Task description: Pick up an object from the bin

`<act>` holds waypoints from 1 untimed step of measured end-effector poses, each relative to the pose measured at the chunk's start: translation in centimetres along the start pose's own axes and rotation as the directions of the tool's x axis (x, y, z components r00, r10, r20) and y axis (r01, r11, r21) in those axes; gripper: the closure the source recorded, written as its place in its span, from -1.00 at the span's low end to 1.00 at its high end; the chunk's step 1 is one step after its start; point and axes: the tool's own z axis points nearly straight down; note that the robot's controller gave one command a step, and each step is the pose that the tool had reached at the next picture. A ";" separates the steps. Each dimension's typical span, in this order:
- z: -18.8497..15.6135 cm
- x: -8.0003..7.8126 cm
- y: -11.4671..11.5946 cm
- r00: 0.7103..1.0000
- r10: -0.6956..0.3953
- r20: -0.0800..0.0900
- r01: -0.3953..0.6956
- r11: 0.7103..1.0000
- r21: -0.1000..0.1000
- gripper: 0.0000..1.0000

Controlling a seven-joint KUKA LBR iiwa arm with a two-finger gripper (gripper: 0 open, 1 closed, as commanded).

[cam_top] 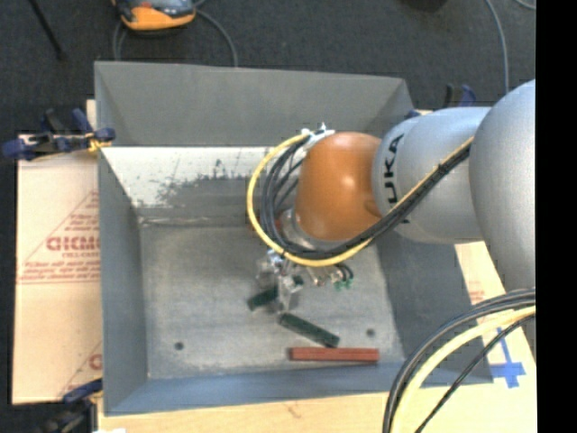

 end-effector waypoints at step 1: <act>-4.1 -0.7 -0.4 1.000 -0.006 -0.009 0.006 1.000 0.000 1.00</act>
Offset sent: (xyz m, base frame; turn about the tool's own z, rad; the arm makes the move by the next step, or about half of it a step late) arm -0.0366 -0.0049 0.1192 -0.0367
